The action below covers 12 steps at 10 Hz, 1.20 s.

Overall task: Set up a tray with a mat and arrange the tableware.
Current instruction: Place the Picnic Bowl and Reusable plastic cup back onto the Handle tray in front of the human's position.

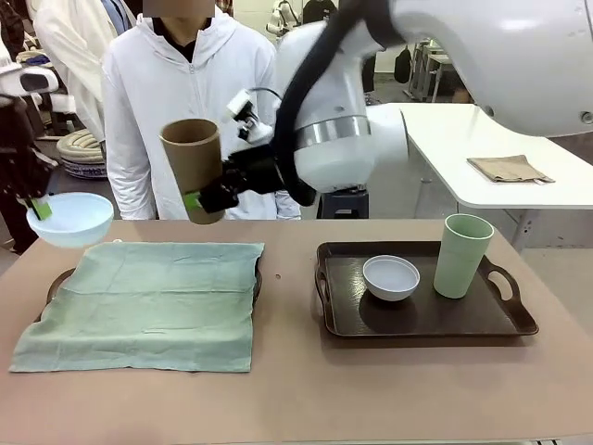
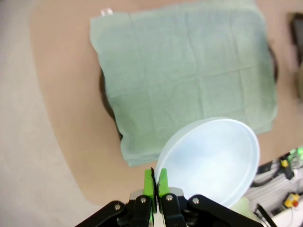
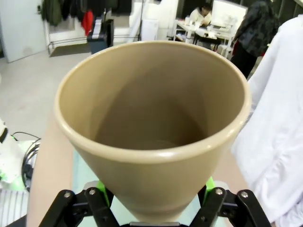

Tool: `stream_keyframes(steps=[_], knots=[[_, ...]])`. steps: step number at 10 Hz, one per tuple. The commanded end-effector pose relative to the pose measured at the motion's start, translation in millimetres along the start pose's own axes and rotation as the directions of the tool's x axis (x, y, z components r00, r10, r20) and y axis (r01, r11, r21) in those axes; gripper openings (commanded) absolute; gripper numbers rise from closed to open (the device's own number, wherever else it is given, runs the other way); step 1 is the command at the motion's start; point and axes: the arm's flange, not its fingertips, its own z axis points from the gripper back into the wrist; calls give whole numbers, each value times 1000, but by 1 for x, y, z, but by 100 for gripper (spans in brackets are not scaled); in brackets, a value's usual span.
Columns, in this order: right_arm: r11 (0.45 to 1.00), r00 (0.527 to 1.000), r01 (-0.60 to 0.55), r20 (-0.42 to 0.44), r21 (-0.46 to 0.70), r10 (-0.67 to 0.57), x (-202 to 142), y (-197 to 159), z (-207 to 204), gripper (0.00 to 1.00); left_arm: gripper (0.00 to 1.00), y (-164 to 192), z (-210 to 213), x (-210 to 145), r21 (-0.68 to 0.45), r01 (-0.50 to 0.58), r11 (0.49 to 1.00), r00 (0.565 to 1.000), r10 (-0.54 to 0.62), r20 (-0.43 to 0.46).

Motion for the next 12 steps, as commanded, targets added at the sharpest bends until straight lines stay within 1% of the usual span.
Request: stream_keyframes(steps=[1, 3, 5, 6, 7, 8, 12], knots=[[1000, 999, 20, 42, 0, -20, -60, 9, -4, 82, 4, 12, -16, 6, -60, -18, 998, 1000, 18, -1], [995, 994, 103, 35, -11, -102, -106, 5, -11, 82, 4, 22, -48, 14, -117, -44, 992, 999, 44, -3], [987, 987, 162, 20, 20, -162, -129, 11, -26, 82, 4, 27, -69, 14, -125, -56, 991, 998, 55, -18], [985, 985, 171, 22, 18, -172, -133, 11, -29, 82, 4, 26, -77, 19, -125, -45, 991, 999, 42, -30], [985, 985, 170, 12, 14, -171, -131, 9, -26, 82, 4, 21, -82, 24, -116, -33, 993, 999, 29, -36], [985, 986, 168, -15, 36, -167, -139, 10, -22, 82, 4, 27, -72, 16, -101, -66, 993, 997, 62, -42], [985, 985, 170, -18, 36, -170, -142, 9, -24, 82, 4, 27, -72, 16, -101, -66, 993, 997, 62, -42]])
